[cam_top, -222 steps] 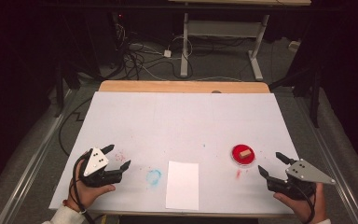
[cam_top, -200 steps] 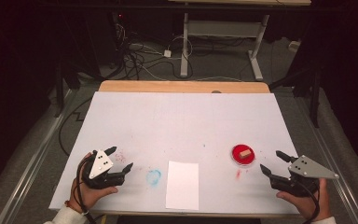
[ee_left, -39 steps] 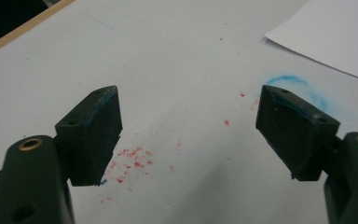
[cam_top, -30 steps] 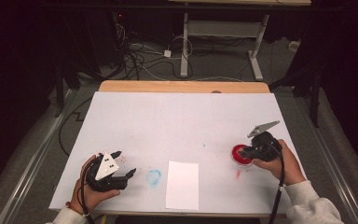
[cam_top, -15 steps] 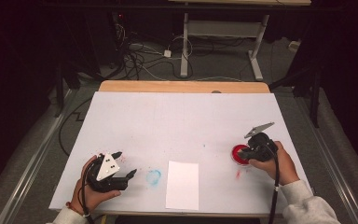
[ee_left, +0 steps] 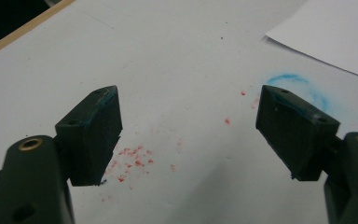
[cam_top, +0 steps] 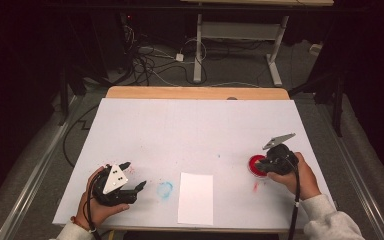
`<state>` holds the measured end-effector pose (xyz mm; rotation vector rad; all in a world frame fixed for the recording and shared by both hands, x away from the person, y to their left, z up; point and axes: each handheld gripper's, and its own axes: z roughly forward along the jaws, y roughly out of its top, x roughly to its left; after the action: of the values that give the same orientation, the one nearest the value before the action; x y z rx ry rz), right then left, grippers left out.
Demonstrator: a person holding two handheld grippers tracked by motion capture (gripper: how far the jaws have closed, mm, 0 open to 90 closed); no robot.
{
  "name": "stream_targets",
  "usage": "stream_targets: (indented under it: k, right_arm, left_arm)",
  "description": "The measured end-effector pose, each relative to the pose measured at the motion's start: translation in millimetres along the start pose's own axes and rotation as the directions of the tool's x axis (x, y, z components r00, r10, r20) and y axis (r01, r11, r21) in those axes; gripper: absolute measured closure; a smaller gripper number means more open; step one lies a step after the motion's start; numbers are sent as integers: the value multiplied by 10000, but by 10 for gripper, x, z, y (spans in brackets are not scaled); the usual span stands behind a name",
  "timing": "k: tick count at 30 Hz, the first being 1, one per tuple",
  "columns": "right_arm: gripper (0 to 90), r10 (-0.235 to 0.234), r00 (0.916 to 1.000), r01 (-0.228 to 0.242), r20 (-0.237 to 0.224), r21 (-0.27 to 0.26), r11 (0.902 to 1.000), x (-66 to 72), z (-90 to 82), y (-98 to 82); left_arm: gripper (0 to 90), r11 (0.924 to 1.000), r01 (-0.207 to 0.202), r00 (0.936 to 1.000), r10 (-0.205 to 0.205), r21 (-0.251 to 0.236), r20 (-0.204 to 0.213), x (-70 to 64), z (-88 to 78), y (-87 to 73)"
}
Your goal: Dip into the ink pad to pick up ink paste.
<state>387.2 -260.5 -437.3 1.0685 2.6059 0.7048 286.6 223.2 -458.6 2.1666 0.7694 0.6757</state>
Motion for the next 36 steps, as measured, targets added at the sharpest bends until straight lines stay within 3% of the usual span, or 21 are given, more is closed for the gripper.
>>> stream_targets:
  k: [7, 16, 19, 20, 22, 25, 29, 36]
  right_arm:
    - [759, 205, 9997, -204, -108, 39, 9998, -6, 2, -7]
    - [758, -118, 9997, 116, -190, -105, 9999, -27, -37, -2]
    - [758, -31, 9999, 22, -107, -803, 9968, -32, -227, 23]
    - [758, -31, 9999, 22, -107, -803, 9968, -32, -227, 23]
    - [758, -209, 9997, 221, 105, -1292, 9914, -26, -389, 45]
    - [758, -234, 9995, 265, 233, -1453, 9890, -18, -464, 50]
    - [757, -248, 9994, 278, 244, -1285, 9913, -24, -457, 40]
    - [757, -59, 10000, 60, 37, -250, 9997, -83, -160, -1]
  left_arm:
    - [220, 10000, 1, 10000, -1, 19, 16, -4, 2, -1]
    - [220, 10000, -22, 10000, 21, 75, 26, -2, 17, -1]
    - [220, 10000, 4, 10000, -4, 53, 1, 9, 15, -2]
    - [220, 10000, 9, 10000, -9, 61, -4, 9, 17, -3]
    - [220, 10000, -2, 10000, 2, 89, 5, 5, 22, -5]
    - [220, 9999, -34, 10000, 34, 116, 7, -1, 20, -4]
    - [220, 9999, -50, 10000, 50, 117, 19, -2, 13, -4]
    - [220, 9999, -58, 10000, 57, 161, 56, 0, 25, -7]
